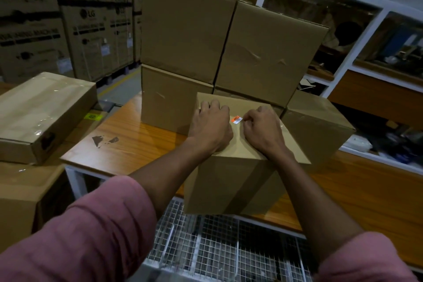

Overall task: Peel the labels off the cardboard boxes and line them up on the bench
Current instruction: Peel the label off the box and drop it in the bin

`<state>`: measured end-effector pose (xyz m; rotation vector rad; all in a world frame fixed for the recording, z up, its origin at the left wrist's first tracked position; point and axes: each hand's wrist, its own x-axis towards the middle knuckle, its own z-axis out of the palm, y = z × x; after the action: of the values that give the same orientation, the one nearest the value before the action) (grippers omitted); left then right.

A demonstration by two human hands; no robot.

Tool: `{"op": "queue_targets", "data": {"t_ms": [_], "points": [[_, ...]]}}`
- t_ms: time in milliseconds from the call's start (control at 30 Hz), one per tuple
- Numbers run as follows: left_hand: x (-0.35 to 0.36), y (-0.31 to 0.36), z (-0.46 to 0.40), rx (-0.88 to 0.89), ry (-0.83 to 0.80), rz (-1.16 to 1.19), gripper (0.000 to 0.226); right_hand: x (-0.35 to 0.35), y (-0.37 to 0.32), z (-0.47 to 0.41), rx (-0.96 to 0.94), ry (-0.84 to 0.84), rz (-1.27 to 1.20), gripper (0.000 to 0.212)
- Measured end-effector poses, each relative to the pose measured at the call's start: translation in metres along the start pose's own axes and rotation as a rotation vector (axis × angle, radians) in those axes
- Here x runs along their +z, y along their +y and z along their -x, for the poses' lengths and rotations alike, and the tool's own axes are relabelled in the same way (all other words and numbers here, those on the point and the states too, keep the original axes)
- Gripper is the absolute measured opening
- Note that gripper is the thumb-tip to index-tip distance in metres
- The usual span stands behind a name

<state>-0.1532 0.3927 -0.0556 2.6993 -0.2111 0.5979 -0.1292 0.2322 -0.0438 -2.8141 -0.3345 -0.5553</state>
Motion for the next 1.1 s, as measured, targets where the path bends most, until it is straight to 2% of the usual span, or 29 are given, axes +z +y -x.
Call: {"op": "queue_targets", "data": {"t_ms": [200,333,500,600,933,1100], "points": [[-0.002,0.001,0.0,0.004,0.001,-0.005,0.034,0.001,0.0,-0.004,0.055,0.002,-0.128,0.027],[-0.003,0.002,0.0,-0.002,-0.007,-0.019,0.034,0.003,0.001,-0.012,0.171,-0.021,-0.246,0.037],[-0.003,0.002,0.001,0.004,-0.009,-0.022,0.034,0.003,-0.014,-0.017,0.255,-0.021,-0.251,0.019],[-0.004,0.002,0.002,0.013,-0.005,-0.02,0.036,0.005,-0.017,-0.019,0.305,-0.011,-0.255,0.016],[-0.004,0.002,0.002,0.011,-0.002,-0.026,0.036,0.002,-0.018,-0.016,0.334,0.043,-0.323,0.02],[-0.004,0.001,0.002,0.016,0.008,-0.019,0.036,0.003,-0.015,-0.014,0.29,0.078,-0.466,0.015]]}}
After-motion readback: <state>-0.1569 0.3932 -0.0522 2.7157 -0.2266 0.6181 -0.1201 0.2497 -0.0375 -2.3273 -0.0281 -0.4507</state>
